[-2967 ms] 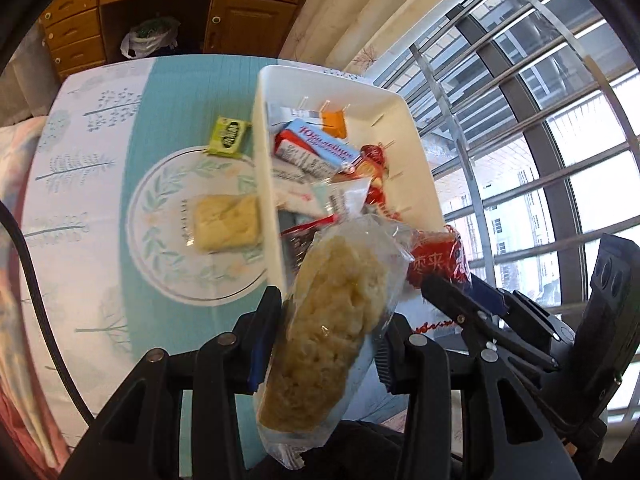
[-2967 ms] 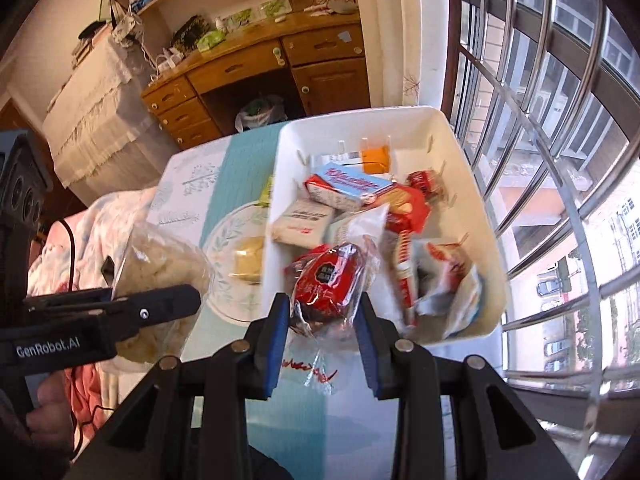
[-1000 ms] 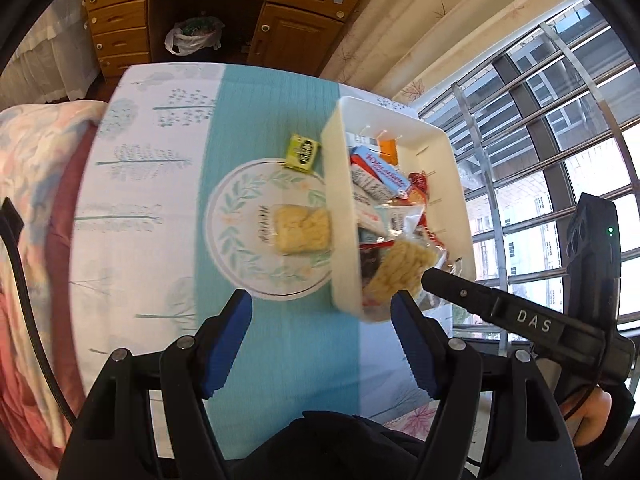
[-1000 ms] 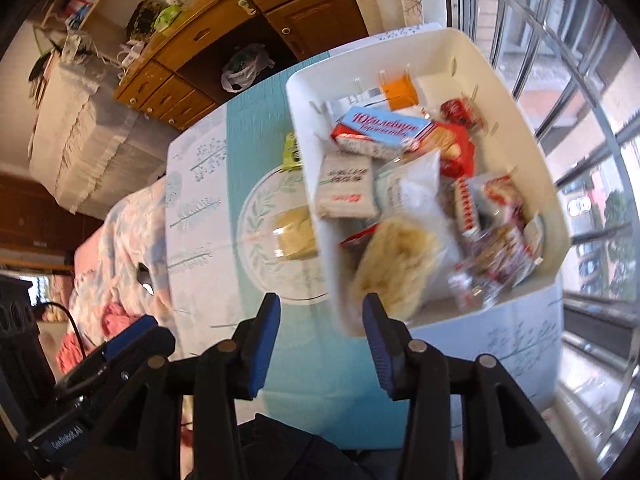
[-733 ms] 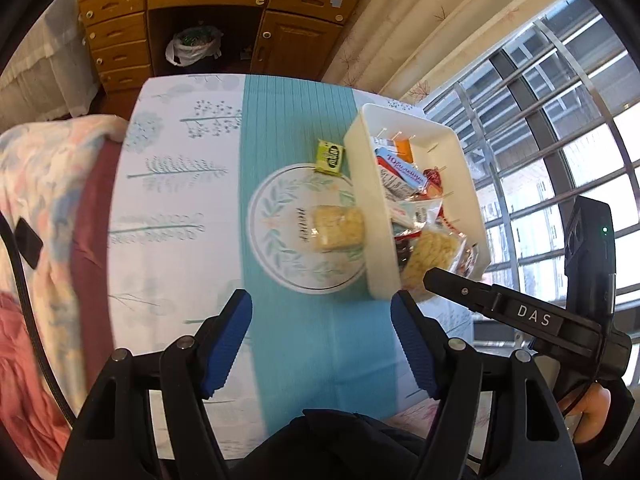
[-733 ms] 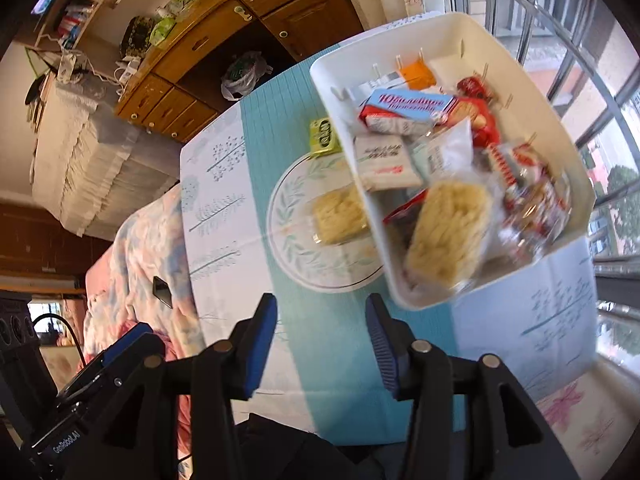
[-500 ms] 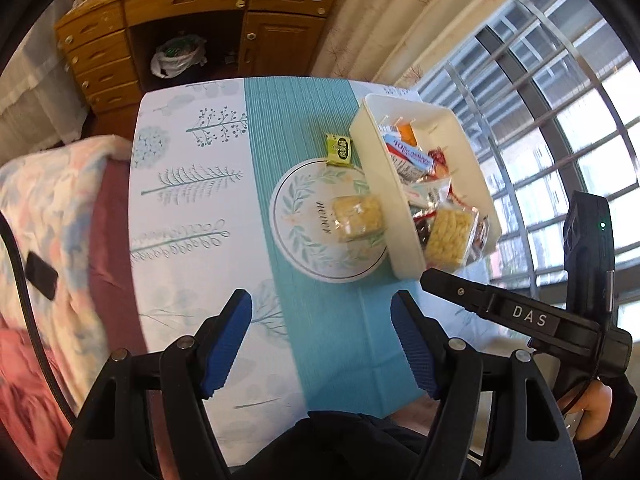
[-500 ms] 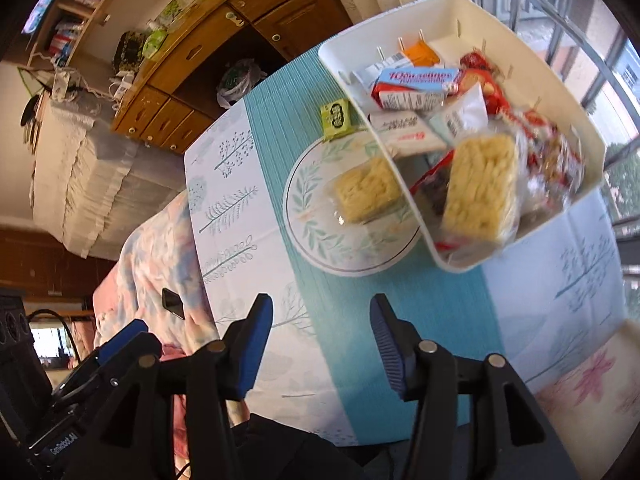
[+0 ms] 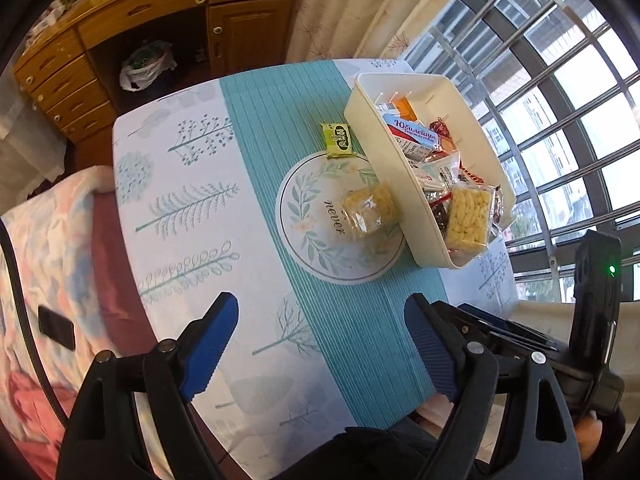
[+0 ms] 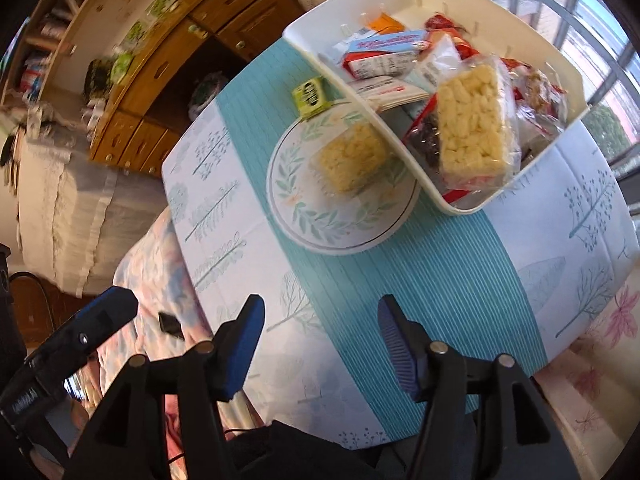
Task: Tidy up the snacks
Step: 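Withdraw both open tools from the tray toward the plate, then lower the left tool to the yellow-green pack while the right tool approaches the rice-cake bag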
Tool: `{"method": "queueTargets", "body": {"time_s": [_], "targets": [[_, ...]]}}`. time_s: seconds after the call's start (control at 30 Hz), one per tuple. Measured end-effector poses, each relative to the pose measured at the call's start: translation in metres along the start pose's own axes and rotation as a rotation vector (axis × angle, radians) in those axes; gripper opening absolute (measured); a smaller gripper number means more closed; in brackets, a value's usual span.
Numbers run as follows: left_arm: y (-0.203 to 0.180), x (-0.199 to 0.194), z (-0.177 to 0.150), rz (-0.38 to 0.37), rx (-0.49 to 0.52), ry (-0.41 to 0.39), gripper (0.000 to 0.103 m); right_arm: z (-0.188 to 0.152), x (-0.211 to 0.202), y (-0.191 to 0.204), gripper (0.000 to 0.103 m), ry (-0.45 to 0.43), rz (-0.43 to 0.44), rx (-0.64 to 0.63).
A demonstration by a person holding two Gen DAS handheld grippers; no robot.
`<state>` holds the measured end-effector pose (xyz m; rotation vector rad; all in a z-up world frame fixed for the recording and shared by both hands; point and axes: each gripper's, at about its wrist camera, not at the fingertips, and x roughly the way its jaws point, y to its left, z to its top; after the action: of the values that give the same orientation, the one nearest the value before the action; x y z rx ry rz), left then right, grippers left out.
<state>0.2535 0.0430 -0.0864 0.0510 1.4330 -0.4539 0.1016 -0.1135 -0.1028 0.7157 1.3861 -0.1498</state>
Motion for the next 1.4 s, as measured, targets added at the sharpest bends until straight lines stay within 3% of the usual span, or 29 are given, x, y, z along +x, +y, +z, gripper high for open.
{"method": "queueTargets", "body": {"time_s": [0.3, 0.63, 0.8, 1.0, 1.4], "targets": [[-0.007, 0.047, 0.069, 0.038, 0.069, 0.031, 0.084, 0.024, 0.017, -0.010, 0.059, -0.115, 0.005, 0.114], [-0.013, 0.143, 0.137, 0.030, 0.087, 0.053, 0.084, 0.043, 0.073, -0.020, 0.059, -0.189, 0.005, 0.198], [-0.014, 0.186, 0.153, 0.020, 0.078, 0.069, 0.084, 0.054, 0.093, -0.028, 0.060, -0.232, -0.002, 0.272], [-0.017, 0.228, 0.164, 0.009, 0.053, 0.092, 0.084, 0.067, 0.118, -0.022, 0.060, -0.209, -0.035, 0.283], [-0.017, 0.252, 0.186, 0.006, 0.023, 0.078, 0.084, 0.089, 0.143, -0.002, 0.060, -0.224, -0.136, 0.206]]}}
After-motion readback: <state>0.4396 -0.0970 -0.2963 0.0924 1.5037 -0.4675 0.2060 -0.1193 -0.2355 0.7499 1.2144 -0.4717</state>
